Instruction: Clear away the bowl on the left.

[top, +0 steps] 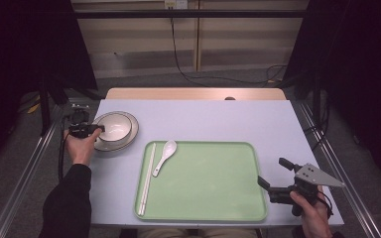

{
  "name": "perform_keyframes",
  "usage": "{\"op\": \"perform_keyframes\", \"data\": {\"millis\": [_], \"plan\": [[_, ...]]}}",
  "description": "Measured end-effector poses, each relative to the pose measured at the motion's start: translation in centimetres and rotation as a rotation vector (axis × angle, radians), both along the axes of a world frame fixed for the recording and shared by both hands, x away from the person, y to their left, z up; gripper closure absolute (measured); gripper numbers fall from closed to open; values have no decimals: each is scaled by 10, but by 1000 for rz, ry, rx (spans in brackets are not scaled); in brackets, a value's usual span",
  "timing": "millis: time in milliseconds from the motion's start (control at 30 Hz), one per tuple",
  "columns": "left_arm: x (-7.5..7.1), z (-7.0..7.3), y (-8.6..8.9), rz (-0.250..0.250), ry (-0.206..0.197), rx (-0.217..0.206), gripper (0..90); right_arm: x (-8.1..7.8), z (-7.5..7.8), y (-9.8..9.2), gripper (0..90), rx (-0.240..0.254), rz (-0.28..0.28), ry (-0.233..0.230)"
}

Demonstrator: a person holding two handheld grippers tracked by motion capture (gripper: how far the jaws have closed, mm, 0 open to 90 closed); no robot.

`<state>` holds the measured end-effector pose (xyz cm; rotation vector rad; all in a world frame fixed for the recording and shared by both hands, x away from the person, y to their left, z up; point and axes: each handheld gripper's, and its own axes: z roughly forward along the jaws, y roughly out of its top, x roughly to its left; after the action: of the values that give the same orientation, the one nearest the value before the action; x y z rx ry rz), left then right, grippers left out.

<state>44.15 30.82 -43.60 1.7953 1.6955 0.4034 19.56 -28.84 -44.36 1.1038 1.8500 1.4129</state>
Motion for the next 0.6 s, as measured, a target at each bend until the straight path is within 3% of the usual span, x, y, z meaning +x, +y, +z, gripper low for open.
{"op": "perform_keyframes", "data": {"millis": [600], "plan": [[-6, 9, 4, 18, -25, -4, 818, 0, 0, 0, 20, 2, 3, -2]]}}
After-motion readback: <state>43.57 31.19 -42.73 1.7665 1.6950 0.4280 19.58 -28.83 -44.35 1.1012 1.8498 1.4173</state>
